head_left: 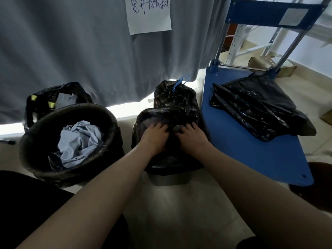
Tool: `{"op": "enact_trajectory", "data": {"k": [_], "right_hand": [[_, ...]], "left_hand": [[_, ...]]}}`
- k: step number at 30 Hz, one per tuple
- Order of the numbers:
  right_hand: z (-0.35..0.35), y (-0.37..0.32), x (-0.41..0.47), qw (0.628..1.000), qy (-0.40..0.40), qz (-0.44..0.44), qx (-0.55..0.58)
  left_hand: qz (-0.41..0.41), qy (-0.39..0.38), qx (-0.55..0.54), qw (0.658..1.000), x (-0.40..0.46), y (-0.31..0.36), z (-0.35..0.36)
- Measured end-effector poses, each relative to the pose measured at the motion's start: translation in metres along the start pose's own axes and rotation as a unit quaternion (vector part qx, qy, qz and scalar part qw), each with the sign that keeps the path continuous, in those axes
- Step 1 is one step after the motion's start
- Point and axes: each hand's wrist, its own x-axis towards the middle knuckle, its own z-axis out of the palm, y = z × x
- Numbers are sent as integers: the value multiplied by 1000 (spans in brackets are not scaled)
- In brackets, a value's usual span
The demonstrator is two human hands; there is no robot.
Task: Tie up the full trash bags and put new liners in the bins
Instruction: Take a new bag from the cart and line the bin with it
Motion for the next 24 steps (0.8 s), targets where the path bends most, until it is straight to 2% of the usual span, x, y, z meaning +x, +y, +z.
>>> {"op": "enact_trajectory", "data": {"k": [4,6,8,11,12,14,16,18,21,24], "right_hand": [[1,2,-6,986,-143,29,-85],[-5,-1,-5,983,-174,27,-59],[-14,-6,-2,989,-146,29,9],[-28,-14,3,991,-77,10,110],[-30,-16,3,983,-97,5,154],[-29,-19,2,962,-185,-3,201],[-23,-19,-3,948,-267,-1,174],[-18,-17,-8,947,-284,4,151],[-25,-12,-14,960,-217,8,175],[-37,-4,-19,961,-182,8,209]], "left_hand": [[-47,-148,87,984,-8,-3,9],[-45,-181,119,975,-8,-1,8],[-43,-167,97,980,-7,0,4],[-28,-76,50,995,-4,0,-4],[-22,-68,43,997,-4,0,-6],[-19,-111,45,993,-6,1,-6],[-13,-147,71,987,-11,2,-3],[4,-135,58,989,-16,0,-2],[41,-75,-37,996,-20,-4,-13],[31,-85,-196,976,-28,-6,-27]]}}
